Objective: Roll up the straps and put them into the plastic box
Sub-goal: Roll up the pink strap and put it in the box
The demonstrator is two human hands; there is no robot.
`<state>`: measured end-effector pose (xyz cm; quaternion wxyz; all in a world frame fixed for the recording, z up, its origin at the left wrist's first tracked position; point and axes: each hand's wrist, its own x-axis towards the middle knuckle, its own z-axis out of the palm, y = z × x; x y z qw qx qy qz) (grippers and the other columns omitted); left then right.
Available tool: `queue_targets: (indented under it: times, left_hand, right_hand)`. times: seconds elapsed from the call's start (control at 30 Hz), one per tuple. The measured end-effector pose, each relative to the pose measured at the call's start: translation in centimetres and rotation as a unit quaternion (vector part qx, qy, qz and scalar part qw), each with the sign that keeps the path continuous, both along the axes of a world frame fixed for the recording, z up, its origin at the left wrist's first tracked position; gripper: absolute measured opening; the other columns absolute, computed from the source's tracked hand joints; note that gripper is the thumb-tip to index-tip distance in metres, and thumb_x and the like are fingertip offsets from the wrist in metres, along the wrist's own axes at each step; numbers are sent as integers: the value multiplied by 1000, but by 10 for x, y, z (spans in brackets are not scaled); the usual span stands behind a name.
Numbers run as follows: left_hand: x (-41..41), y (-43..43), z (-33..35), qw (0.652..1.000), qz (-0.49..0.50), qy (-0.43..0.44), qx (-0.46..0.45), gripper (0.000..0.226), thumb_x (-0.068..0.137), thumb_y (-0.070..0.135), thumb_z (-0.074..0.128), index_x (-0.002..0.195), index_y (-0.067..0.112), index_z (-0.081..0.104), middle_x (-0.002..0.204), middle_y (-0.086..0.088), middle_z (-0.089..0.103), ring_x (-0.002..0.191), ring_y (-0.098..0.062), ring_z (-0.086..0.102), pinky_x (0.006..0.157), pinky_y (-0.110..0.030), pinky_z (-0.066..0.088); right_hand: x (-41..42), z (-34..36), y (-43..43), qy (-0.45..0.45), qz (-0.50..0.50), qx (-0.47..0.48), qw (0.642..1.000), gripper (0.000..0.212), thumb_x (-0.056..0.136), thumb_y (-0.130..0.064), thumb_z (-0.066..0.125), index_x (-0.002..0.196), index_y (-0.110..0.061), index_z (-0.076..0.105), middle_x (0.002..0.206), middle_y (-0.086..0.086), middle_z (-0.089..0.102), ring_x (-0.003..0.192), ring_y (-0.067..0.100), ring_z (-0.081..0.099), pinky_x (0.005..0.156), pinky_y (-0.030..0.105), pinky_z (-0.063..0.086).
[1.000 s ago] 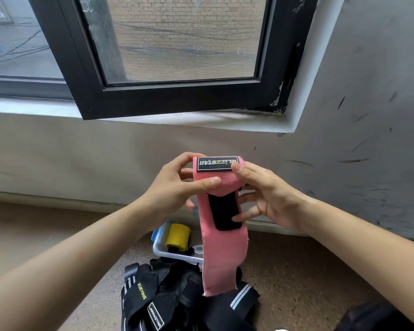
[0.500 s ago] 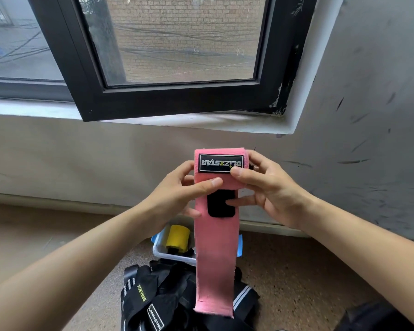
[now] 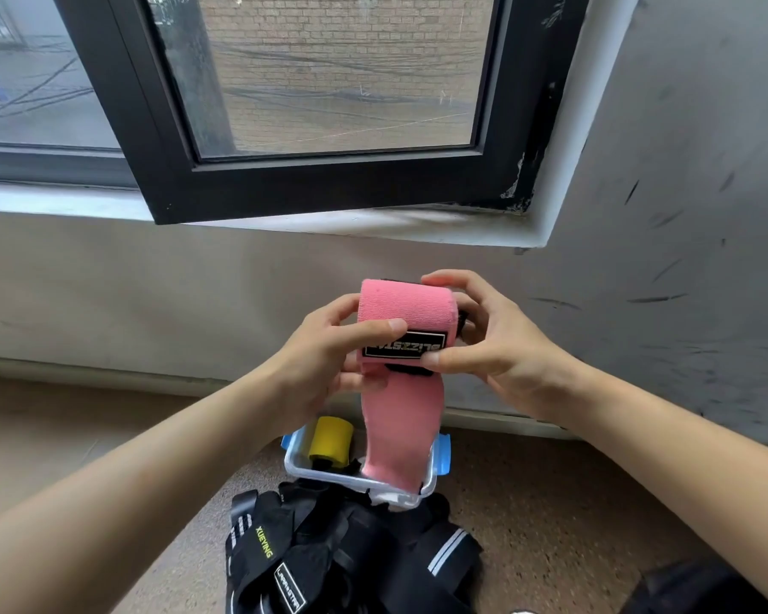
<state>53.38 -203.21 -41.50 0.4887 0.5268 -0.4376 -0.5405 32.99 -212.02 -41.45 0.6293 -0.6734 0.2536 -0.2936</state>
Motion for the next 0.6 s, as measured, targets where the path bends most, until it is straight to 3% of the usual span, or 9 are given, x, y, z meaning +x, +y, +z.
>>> queue_targets:
  times: [0.1, 0.27, 0.37, 0.47, 0.6]
  left_hand:
    - [-1, -1, -1, 1000, -7, 5, 0, 56, 78, 34, 77, 132, 25, 64, 121, -7, 75, 93, -24, 74, 78, -34, 58]
    - [-4, -3, -3, 1000, -8, 17, 9, 57, 77, 32, 79, 131, 25, 65, 120, -8, 75, 90, -24, 73, 73, -31, 59]
    - [-5, -3, -3, 1000, 0, 17, -11, 61, 75, 26, 81, 133, 24, 63, 120, -10, 75, 97, -27, 73, 79, -36, 59]
    - [-5, -3, -5, 999, 18, 25, -42, 66, 73, 17, 83, 135, 24, 61, 123, -14, 73, 109, -29, 73, 86, -40, 61]
    - [-7, -2, -10, 997, 37, 6, -73, 71, 69, 14, 86, 135, 27, 60, 126, -16, 70, 111, -27, 72, 86, -39, 61]
  right_hand:
    - [-3, 4, -3, 23, -1, 5, 1000, 83, 69, 10, 85, 135, -31, 58, 125, 8, 67, 106, 19, 67, 94, 39, 59]
    - [-8, 8, -4, 73, -11, -52, 996, 77, 68, 1, 90, 131, -31, 62, 124, 7, 69, 107, 21, 67, 89, 32, 60]
    - [-10, 9, -2, 87, -3, -26, 996, 74, 74, 1, 87, 134, -32, 60, 125, 9, 68, 109, 27, 69, 77, 34, 62]
    - [-11, 10, 1, 74, 28, 58, 995, 69, 76, -14, 87, 137, -34, 59, 128, 6, 66, 110, 23, 72, 72, 40, 61]
    - [-7, 11, 3, 67, 31, 104, 992, 52, 83, -39, 74, 133, -32, 62, 125, 10, 69, 107, 34, 72, 75, 46, 62]
